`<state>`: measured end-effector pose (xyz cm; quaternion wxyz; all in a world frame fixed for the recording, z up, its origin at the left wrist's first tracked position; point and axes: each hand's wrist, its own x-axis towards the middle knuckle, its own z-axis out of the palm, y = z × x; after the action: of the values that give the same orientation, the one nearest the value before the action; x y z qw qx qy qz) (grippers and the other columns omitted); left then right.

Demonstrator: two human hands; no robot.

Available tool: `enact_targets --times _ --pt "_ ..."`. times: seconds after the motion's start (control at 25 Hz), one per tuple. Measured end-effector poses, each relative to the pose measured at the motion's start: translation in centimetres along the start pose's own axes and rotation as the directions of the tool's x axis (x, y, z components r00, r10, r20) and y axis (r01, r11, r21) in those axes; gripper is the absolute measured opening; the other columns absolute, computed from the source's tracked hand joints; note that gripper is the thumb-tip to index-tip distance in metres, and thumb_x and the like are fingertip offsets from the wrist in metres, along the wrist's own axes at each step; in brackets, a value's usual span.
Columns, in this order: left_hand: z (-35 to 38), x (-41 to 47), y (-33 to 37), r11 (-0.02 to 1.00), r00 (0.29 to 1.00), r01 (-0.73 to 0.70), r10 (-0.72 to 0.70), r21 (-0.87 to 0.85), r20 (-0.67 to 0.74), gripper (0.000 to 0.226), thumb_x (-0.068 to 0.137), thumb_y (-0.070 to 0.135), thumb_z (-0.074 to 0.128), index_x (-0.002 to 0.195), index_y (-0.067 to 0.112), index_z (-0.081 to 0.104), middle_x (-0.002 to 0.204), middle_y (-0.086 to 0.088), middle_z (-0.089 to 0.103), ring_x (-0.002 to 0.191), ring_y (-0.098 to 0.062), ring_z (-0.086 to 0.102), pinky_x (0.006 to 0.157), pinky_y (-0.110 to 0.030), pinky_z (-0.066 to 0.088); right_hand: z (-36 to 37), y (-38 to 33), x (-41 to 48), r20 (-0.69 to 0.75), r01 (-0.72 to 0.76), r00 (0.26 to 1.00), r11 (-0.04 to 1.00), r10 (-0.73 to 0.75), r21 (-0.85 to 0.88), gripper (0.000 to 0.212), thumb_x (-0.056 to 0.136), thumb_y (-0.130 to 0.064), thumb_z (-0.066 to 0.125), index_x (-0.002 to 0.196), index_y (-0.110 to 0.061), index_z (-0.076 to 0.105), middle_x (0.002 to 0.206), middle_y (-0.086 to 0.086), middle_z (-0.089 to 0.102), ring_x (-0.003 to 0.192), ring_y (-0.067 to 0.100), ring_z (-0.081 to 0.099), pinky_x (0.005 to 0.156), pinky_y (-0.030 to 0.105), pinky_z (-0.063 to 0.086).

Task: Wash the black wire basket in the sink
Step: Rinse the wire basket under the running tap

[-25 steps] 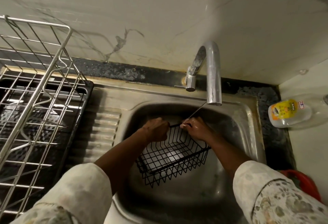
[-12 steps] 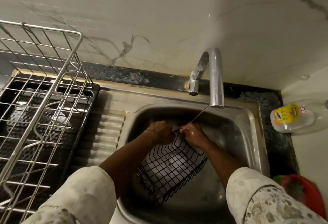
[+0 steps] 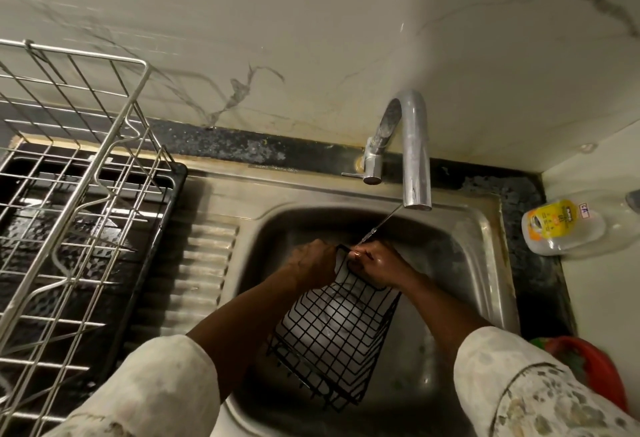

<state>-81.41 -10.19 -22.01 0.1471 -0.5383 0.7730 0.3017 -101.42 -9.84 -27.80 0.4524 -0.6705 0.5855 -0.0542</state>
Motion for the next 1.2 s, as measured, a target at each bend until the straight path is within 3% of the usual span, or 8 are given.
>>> enact_targets --times 0.16,0.28,0.36,0.6,0.76,0.92,1.12,1.2 --pt "-0.8 -0.3 -1.0 0.984 0.992 0.109 -0.117 -0.138 -0.052 0.008 0.095 0.016 0.055 0.09 0.015 0.061 0.083 0.0 0.056 0.069 -0.014 0.058 0.059 -0.025 0.044 -0.3 1.4 -0.9 -0.052 -0.072 0.996 0.997 0.071 -0.03 0.023 0.096 -0.045 0.049 0.1 -0.043 0.072 0.1 -0.01 0.072 0.093 0.006 0.066 0.085 0.036 0.056" --pt "-0.9 -0.6 -1.2 0.971 0.983 0.162 -0.174 -0.176 -0.053 0.017 0.095 0.015 0.054 0.078 0.017 0.056 0.078 0.001 0.054 0.067 -0.013 0.057 0.063 -0.028 0.05 -0.1 0.6 -0.4 -0.048 -0.109 0.993 0.988 0.104 -0.113 0.027 0.097 -0.045 0.048 0.076 -0.039 0.065 0.083 -0.009 0.067 0.081 0.011 0.064 0.073 0.035 0.054" --pt "-0.7 -0.6 -1.3 0.961 0.979 0.185 -0.198 -0.206 -0.041 0.021 0.095 0.015 0.052 0.074 0.018 0.053 0.089 -0.007 0.063 0.079 -0.021 0.065 0.076 -0.036 0.059 -0.1 -0.6 0.1 -0.072 -0.133 0.99 0.98 0.123 -0.146 0.03 0.097 -0.044 0.051 0.069 -0.04 0.061 0.084 -0.007 0.066 0.083 0.015 0.063 0.071 0.029 0.047" --pt "-0.3 -1.3 0.1 0.975 0.977 0.165 -0.182 -0.149 -0.113 0.023 0.096 0.014 0.048 0.112 0.009 0.064 0.116 -0.015 0.063 0.108 -0.034 0.064 0.091 -0.042 0.053 1.4 -3.3 2.5 -0.052 -0.109 0.993 0.991 0.105 -0.083 0.021 0.095 -0.043 0.052 0.086 -0.033 0.068 0.088 -0.004 0.069 0.083 0.015 0.064 0.08 0.037 0.057" --pt "-1.0 -1.7 -1.5 0.949 0.947 0.27 -0.292 -0.162 -0.134 0.024 0.097 0.013 0.046 0.114 0.009 0.063 0.115 -0.014 0.063 0.107 -0.033 0.064 0.088 -0.042 0.052 0.3 -2.0 1.6 -0.071 -0.158 0.986 0.975 0.148 -0.155 0.016 0.094 -0.026 0.055 0.095 -0.032 0.07 0.098 -0.002 0.071 0.09 0.021 0.066 0.082 0.04 0.058" --pt "-1.5 -1.8 -1.6 0.954 0.947 0.258 -0.281 -0.152 -0.157 0.023 0.098 0.014 0.047 0.114 0.009 0.063 0.112 -0.014 0.064 0.104 -0.032 0.065 0.085 -0.041 0.052 -0.4 -1.4 1.1 -0.025 -0.216 0.976 0.953 0.216 -0.214 0.019 0.095 -0.011 0.055 0.098 -0.019 0.072 0.108 0.009 0.071 0.099 0.028 0.066 0.088 0.04 0.057" --pt "-0.7 -1.8 -1.7 0.925 0.924 0.316 -0.35 -0.209 -0.153 0.023 0.096 0.013 0.047 0.109 0.006 0.065 0.112 -0.014 0.065 0.105 -0.034 0.066 0.083 -0.04 0.052 -1.0 -2.3 1.5 -0.018 -0.32 0.947 0.947 0.321 0.03 0.026 0.086 0.005 0.067 0.101 -0.017 0.068 0.1 0.009 0.068 0.082 0.016 0.066 0.067 0.025 0.056" --pt "-0.7 -1.8 -1.8 0.922 0.92 0.311 -0.353 -0.23 -0.171 0.024 0.095 0.012 0.047 0.108 0.004 0.065 0.113 -0.016 0.065 0.106 -0.036 0.065 0.085 -0.042 0.053 -1.0 -2.1 1.4 -0.084 -0.327 0.939 0.941 0.333 0.086 0.027 0.085 0.002 0.07 0.099 -0.021 0.067 0.101 0.01 0.067 0.087 0.02 0.066 0.071 0.029 0.056"
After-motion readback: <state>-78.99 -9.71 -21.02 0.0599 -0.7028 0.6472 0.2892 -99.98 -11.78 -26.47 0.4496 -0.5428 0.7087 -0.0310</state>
